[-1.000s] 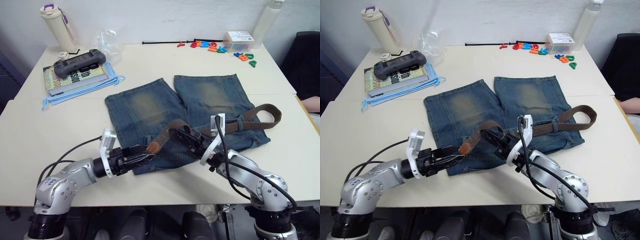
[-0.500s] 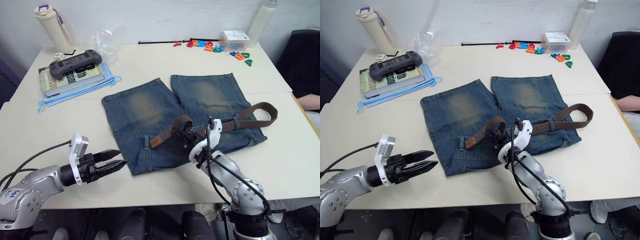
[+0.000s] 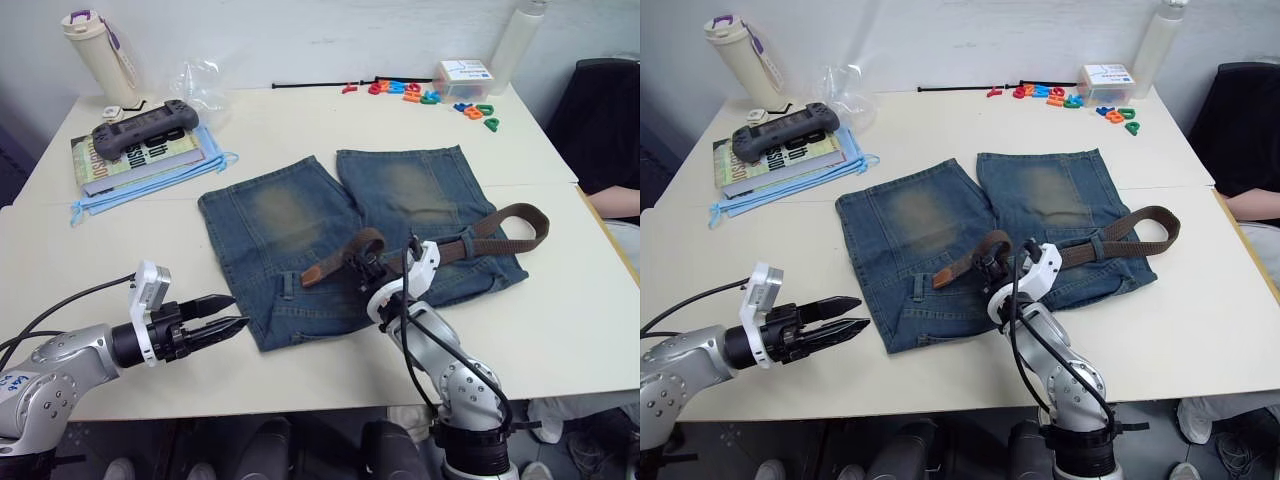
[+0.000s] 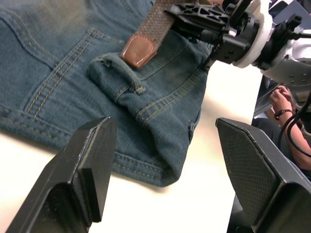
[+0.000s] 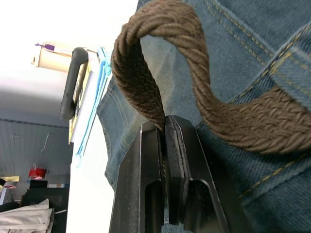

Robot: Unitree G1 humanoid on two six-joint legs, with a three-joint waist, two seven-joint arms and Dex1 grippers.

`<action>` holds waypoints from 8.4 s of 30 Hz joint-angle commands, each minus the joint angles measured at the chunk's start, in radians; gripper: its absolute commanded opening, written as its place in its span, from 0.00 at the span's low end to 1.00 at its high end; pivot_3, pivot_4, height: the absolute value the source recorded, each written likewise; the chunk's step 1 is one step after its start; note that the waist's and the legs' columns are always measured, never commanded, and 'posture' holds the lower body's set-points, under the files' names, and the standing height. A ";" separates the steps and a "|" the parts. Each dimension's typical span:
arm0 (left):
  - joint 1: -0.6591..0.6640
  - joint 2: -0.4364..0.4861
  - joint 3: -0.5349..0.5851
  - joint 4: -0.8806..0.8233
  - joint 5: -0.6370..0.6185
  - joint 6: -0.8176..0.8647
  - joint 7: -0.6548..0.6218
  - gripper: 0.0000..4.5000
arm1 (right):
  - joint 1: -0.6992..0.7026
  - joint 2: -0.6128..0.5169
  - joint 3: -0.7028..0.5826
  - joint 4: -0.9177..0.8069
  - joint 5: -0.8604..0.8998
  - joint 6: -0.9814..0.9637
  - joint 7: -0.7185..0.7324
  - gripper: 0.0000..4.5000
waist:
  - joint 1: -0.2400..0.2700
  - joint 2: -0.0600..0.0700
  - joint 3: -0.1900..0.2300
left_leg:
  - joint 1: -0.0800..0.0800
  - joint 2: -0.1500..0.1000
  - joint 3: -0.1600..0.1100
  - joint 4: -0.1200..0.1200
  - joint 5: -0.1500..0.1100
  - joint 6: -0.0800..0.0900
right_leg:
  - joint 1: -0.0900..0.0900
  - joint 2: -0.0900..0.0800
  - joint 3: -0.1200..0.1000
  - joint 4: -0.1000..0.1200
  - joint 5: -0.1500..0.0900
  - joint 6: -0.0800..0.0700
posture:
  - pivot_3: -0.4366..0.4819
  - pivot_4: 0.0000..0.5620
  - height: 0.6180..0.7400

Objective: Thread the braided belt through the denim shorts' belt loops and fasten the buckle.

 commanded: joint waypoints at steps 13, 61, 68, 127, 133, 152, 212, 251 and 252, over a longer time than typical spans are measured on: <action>-0.024 0.055 -0.009 0.034 0.053 -0.023 -0.050 0.80 | -0.093 0.116 0.064 0.165 -0.054 0.128 0.096 0.00 | -0.016 -0.001 -0.001 | 0.000 0.002 0.012 0.000 0.000 -0.001 | -0.013 0.001 0.013 0.012 -0.001 -0.002 | 0.48 0.27 0.59; -0.213 -0.071 -0.064 0.286 0.069 0.160 -0.060 0.80 | -0.204 0.167 0.002 0.268 -0.152 0.294 0.352 0.00 | -0.026 -0.004 -0.001 | 0.000 0.021 0.025 0.013 -0.010 -0.008 | -0.018 0.018 0.025 0.014 0.001 -0.008 | 0.48 0.27 0.59; -0.223 -0.093 -0.034 0.291 0.043 0.180 -0.032 0.15 | -0.202 0.170 0.001 0.263 -0.156 0.302 0.352 0.00 | -0.026 -0.004 -0.001 | 0.000 0.021 0.025 0.013 -0.010 -0.008 | -0.018 0.018 0.025 0.014 0.001 -0.008 | 0.48 0.27 0.59; -0.235 -0.052 -0.088 0.322 0.096 0.115 -0.189 0.02 | -0.242 0.158 -0.107 0.345 -0.080 0.405 0.481 0.00 | -0.026 -0.005 -0.001 | 0.000 0.022 0.027 0.015 -0.014 -0.007 | -0.018 0.018 0.025 0.013 0.001 -0.009 | 0.48 0.27 0.59; -0.227 -0.051 -0.093 0.315 0.098 0.111 -0.191 0.02 | -0.247 0.150 -0.090 0.342 -0.108 0.413 0.483 0.00 | -0.026 -0.005 -0.001 | 0.000 0.022 0.027 0.014 -0.014 -0.007 | -0.018 0.018 0.025 0.013 0.001 -0.009 | 0.48 0.27 0.59; -0.219 -0.075 -0.096 0.326 0.114 0.088 -0.174 0.00 | -0.138 -0.199 -0.080 -0.088 -0.124 0.564 0.500 0.96 | -0.022 -0.005 -0.001 | -0.001 0.022 0.028 0.016 -0.016 -0.005 | -0.017 0.017 0.025 0.010 0.001 -0.009 | 0.48 0.27 0.59; -0.429 0.476 -0.257 1.579 0.812 -0.993 -0.543 0.00 | -0.122 -0.382 0.221 -0.031 -0.907 0.473 0.678 0.01 | -0.020 -0.021 -0.009 | 0.008 0.035 0.041 0.016 -0.024 -0.002 | -0.018 0.016 0.003 0.008 0.006 -0.019 | 0.48 0.27 0.59; -0.362 -0.001 -0.128 0.375 0.336 -0.244 -0.271 0.75 | -0.540 -0.748 -0.104 0.490 -0.856 0.257 1.136 0.98 | -0.006 -0.020 0.004 | -0.007 0.041 0.062 0.036 -0.029 -0.002 | -0.031 0.014 -0.010 0.012 0.015 -0.020 | 0.48 0.27 0.59; -0.368 -0.005 -0.143 0.386 0.349 -0.259 -0.274 0.75 | -0.555 -0.752 -0.093 0.526 -0.865 0.239 1.162 0.98 | -0.005 -0.020 0.004 | -0.007 0.041 0.063 0.036 -0.029 -0.001 | -0.031 0.014 -0.010 0.012 0.015 -0.020 | 0.48 0.27 0.59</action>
